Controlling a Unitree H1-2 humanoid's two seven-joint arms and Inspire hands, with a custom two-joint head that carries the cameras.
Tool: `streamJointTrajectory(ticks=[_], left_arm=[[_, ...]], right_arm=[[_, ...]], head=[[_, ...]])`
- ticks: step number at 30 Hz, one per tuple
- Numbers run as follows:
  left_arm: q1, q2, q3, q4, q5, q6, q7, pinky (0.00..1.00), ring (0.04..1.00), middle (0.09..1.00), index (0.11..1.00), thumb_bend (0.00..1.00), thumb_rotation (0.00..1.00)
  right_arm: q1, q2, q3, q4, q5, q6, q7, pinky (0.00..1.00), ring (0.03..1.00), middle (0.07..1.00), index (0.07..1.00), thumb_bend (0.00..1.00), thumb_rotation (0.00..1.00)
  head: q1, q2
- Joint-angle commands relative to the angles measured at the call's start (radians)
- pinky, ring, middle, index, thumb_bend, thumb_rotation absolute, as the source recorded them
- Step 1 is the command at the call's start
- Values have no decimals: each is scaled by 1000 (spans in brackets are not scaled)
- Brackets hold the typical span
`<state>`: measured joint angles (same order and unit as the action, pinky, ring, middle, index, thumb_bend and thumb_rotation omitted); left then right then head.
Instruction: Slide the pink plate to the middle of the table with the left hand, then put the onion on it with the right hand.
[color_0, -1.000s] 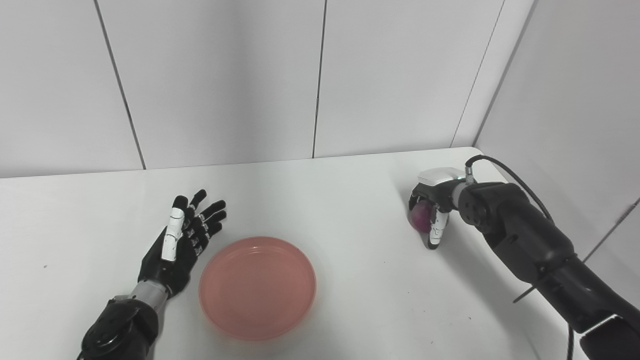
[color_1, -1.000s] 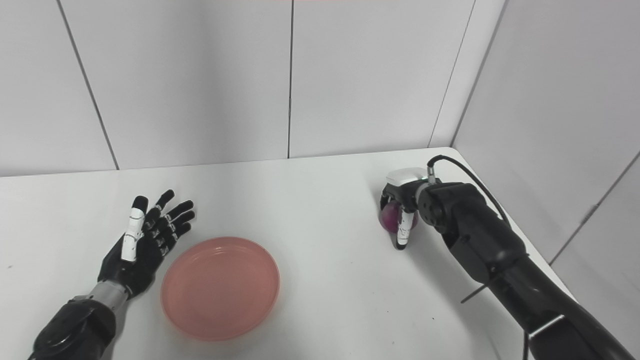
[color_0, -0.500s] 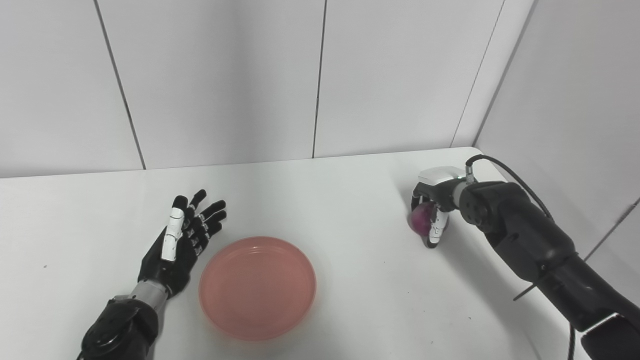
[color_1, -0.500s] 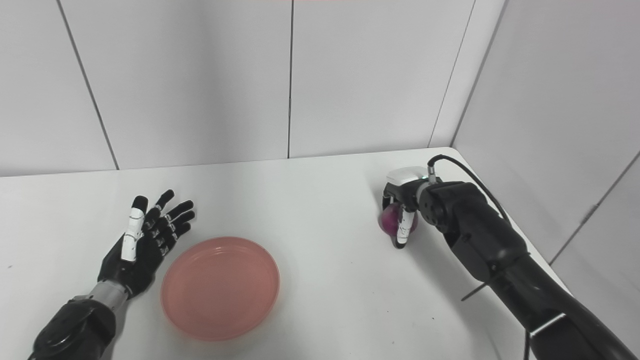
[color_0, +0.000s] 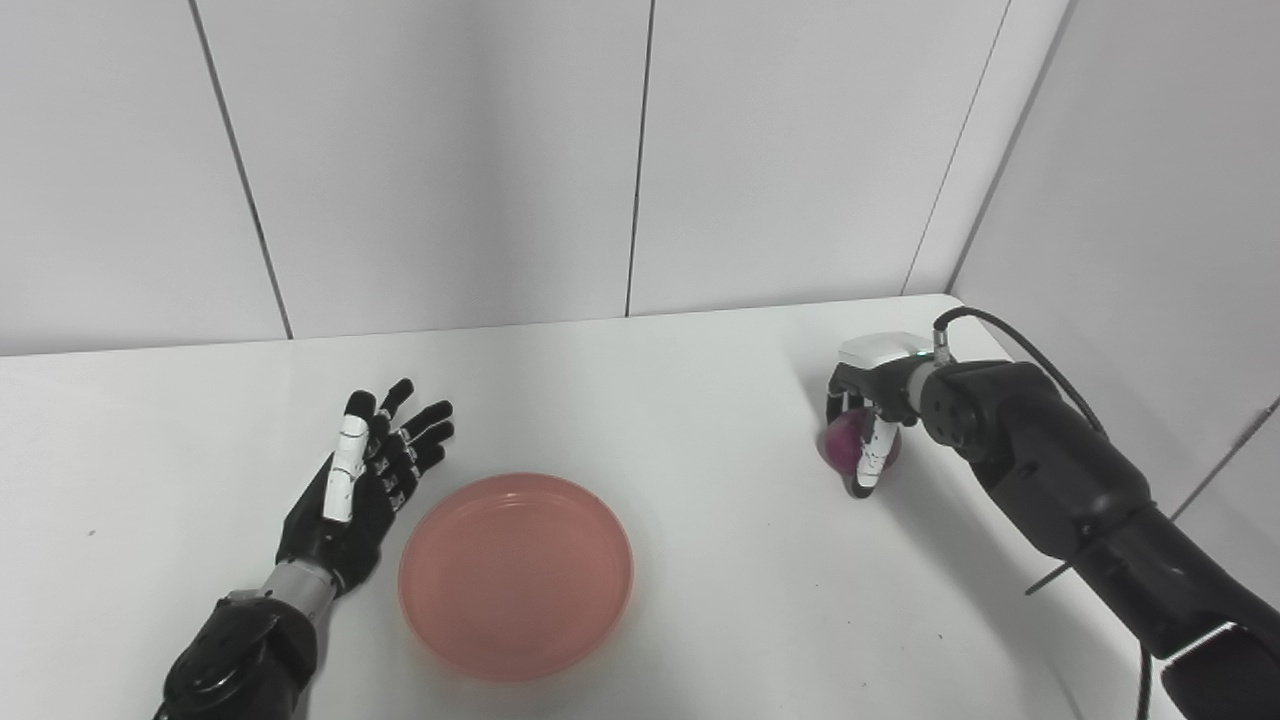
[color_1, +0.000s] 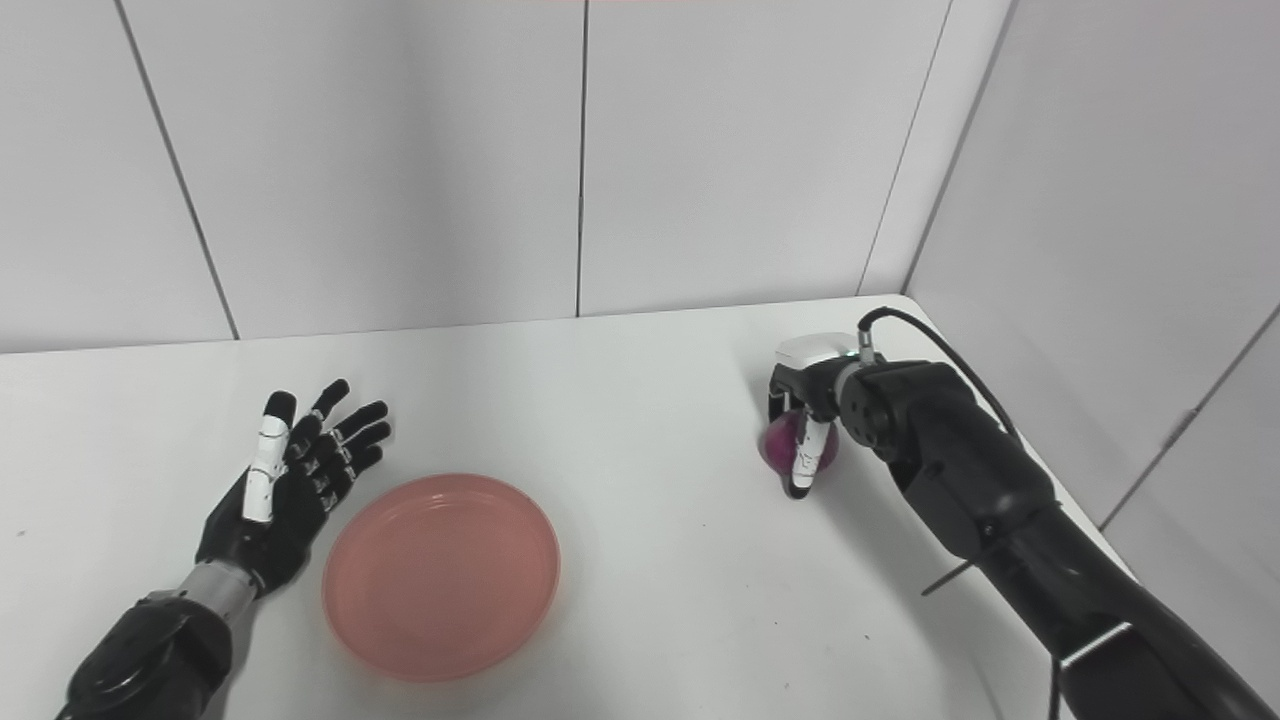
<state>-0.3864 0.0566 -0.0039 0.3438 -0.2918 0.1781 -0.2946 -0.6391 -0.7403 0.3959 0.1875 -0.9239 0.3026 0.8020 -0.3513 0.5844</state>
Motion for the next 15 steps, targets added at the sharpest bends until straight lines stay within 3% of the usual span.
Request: streamJointTrajectory(ticks=[1,15], left_arm=[[34,7,-3,60,16,74,14,965,908,877,988,820,935],[26,5,-5,75,22,70,19,958,903,873,980,827,931]], right_arm=[[-34,-32,-9,-13,5,1,23,353,466,581,625,871,172],[-66,-26,-18,-39,14,-6,55,309,400,510,626,833,131]], head=[[1,0],[6,-1]])
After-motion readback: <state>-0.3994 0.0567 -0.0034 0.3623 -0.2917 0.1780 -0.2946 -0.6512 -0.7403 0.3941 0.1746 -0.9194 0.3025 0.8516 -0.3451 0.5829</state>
